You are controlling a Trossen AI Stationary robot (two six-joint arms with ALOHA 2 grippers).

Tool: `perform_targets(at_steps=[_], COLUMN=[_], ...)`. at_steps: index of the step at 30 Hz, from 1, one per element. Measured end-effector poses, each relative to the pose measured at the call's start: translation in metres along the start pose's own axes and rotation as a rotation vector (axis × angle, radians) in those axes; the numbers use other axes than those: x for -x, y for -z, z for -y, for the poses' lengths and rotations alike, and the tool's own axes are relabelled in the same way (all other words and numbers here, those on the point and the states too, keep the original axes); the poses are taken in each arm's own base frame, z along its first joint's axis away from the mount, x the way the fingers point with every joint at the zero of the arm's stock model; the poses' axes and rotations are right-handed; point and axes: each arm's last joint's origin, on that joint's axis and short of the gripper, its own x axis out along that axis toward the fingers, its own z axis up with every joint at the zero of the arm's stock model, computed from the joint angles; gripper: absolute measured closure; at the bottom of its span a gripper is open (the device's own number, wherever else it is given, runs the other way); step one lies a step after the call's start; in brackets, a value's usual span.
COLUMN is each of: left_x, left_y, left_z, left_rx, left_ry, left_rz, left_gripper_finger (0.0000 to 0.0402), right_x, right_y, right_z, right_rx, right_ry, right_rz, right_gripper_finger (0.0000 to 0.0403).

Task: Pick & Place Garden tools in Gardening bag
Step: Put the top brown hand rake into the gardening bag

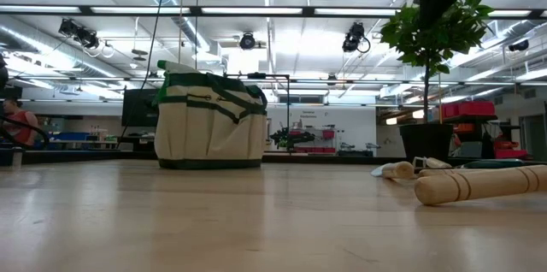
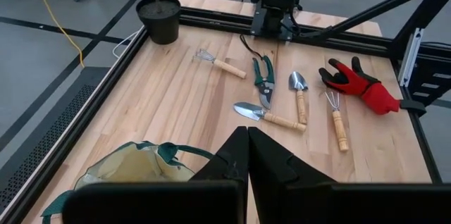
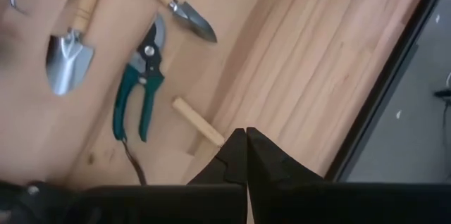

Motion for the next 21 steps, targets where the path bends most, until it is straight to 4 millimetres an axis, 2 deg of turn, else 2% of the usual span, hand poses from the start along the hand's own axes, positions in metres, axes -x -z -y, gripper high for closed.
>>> perform_targets(at_steps=[12,16,21], left_x=[0.000,0.000,0.000], left_y=[0.000,0.000,0.000], left_z=[0.000,0.000,0.000], left_rx=[0.000,0.000,0.000], left_ry=[0.000,0.000,0.000], left_rz=[0.000,0.000,0.000], left_gripper_finger=[0.0386,0.0385,0.0385], right_x=[0.000,-0.003,-0.022], right_y=[0.002,0.002,0.007], right_z=[0.003,0.004,-0.002], right_rx=[0.012,0.011,0.019], right_ry=[0.002,0.009,-0.040], right_rz=[-0.002,-0.001,-0.060], right_gripper_finger=[0.0395,0.0365,0.0310])
